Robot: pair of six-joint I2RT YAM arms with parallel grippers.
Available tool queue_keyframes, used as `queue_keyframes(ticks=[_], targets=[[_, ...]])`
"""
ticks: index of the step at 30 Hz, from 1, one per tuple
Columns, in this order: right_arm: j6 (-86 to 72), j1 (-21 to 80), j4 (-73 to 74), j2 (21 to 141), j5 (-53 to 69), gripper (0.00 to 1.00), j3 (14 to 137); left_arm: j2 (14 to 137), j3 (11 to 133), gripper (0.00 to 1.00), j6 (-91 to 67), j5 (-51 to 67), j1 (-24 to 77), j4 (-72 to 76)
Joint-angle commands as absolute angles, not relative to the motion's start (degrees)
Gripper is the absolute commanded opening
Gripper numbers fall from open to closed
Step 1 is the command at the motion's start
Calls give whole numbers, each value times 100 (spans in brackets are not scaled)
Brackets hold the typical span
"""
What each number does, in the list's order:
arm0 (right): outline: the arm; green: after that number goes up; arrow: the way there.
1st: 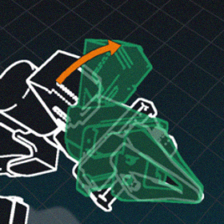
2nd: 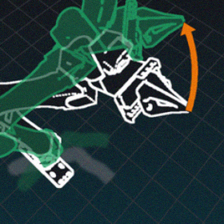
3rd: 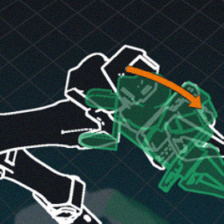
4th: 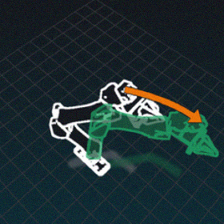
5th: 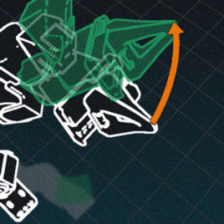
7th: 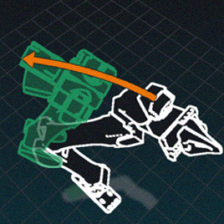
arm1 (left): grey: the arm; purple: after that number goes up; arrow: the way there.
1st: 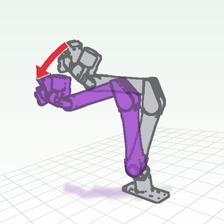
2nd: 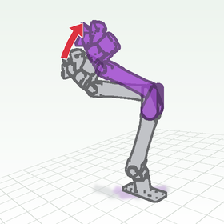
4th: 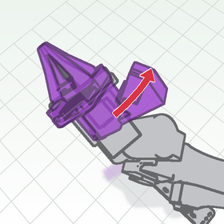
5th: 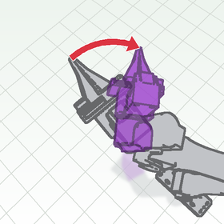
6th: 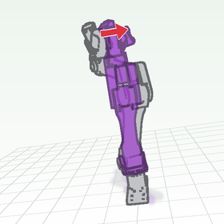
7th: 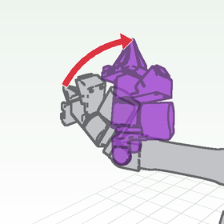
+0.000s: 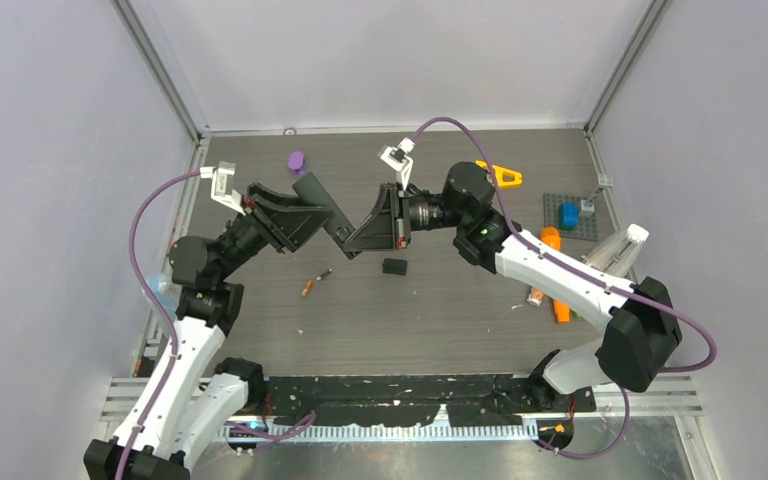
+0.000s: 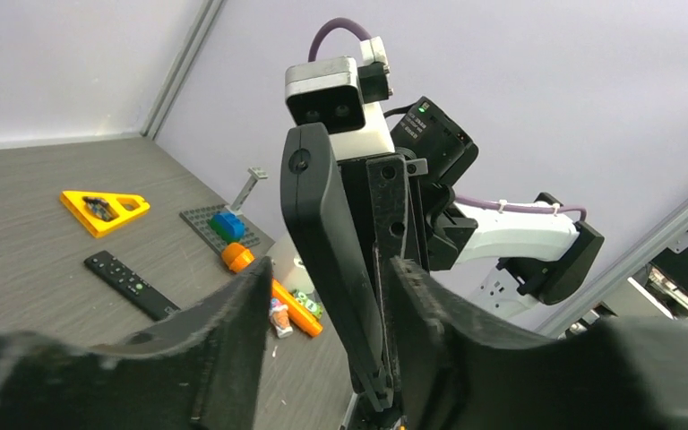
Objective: Load the batteries into the remote control
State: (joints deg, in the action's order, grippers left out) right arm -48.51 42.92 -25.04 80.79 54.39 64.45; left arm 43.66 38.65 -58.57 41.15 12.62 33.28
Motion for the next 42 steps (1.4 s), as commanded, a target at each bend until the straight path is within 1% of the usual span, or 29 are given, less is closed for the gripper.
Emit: queue_keyframes(ticks=[1,3,4,6,7,8,9,10,11,13,15,17,18,19,20,21,24,25,27,28,29,30,32,35,36,38,40,42], targets=[[-5042,4291,-2985,8091,5654,8,6528,4372,3989,44,-5894,4008,1209,3480],[-5116,4287,-3088,8115,5725,8,6534,4397,3991,32,-5900,4008,1196,3480],[-5151,4289,-3112,8139,5760,8,6549,4408,3990,23,-5902,4008,1195,3480],[-5170,4289,-3098,8185,5786,10,6581,4440,3988,2,-5907,4020,1195,3469],[-5169,4289,-3074,8203,5776,15,6591,4457,3982,0,-5905,4025,1193,3465],[-5118,4289,-2970,8210,5722,21,6616,4462,3980,0,-5893,4018,1183,3438],[-5059,4289,-2891,8201,5656,38,6642,4456,3980,0,-5858,4012,1170,3384],[-4893,4289,-2674,8187,5464,45,6656,4433,3993,0,-5787,3996,1143,3270],[-4806,4289,-2554,8149,5342,59,6672,4389,4024,0,-5612,3966,1110,3084],[-4554,4287,-2162,8077,4829,70,6685,4240,4125,0,-5168,3829,1023,2338],[-4417,4282,-1813,8027,4209,74,6657,4022,4321,0,-4447,3360,937,1329],[-4345,4288,-1226,8005,3174,74,6609,3776,4663,0,-3543,2594,932,38],[-4344,4284,-1088,7997,2919,74,6578,3655,4803,0,-3178,2126,932,-511],[-4320,4299,-812,8011,2402,73,6533,3537,4911,0,-2871,1679,932,-928],[-4243,4307,-749,8035,2220,72,6514,3424,4981,0,-2669,1234,927,-1249],[-4012,4364,-671,8124,1977,69,6513,3302,5036,0,-2532,910,931,-1523],[-3239,4594,-462,8579,1802,60,6737,2905,5130,0,-2373,311,932,-2023],[-2776,4639,-243,8697,1771,59,6971,2788,5159,0,-2387,176,938,-2156],[-2427,4762,368,9149,1647,58,7448,2558,5237,0,-2450,-183,932,-2536],[-2677,4922,1258,9778,914,56,8163,2249,5326,0,-2505,-782,932,-3087],[-2833,5078,1486,10098,598,56,8510,2129,5336,0,-2529,-971,932,-3236],[-3217,5171,1899,10261,-31,56,8654,2023,5343,0,-2561,-1126,932,-3340],[-3815,5467,2252,10691,-689,55,8995,1803,5372,0,-2609,-1336,932,-3510],[-4526,5937,2682,11350,-1375,55,9671,1596,5476,0,-2631,-1383,932,-3662],[-4645,6077,2949,11480,-1496,55,9810,1570,5522,0,-2641,-1351,933,-3725],[-4881,6203,3231,12048,-1600,45,10257,1529,5568,0,-2676,-1270,932,-3869],[-5139,6328,3525,12475,-1560,42,10702,1462,5515,0,-2715,-1195,936,-3946],[-5376,6485,3796,12838,-1595,43,11097,1357,5427,0,-2749,-1172,932,-3991]])
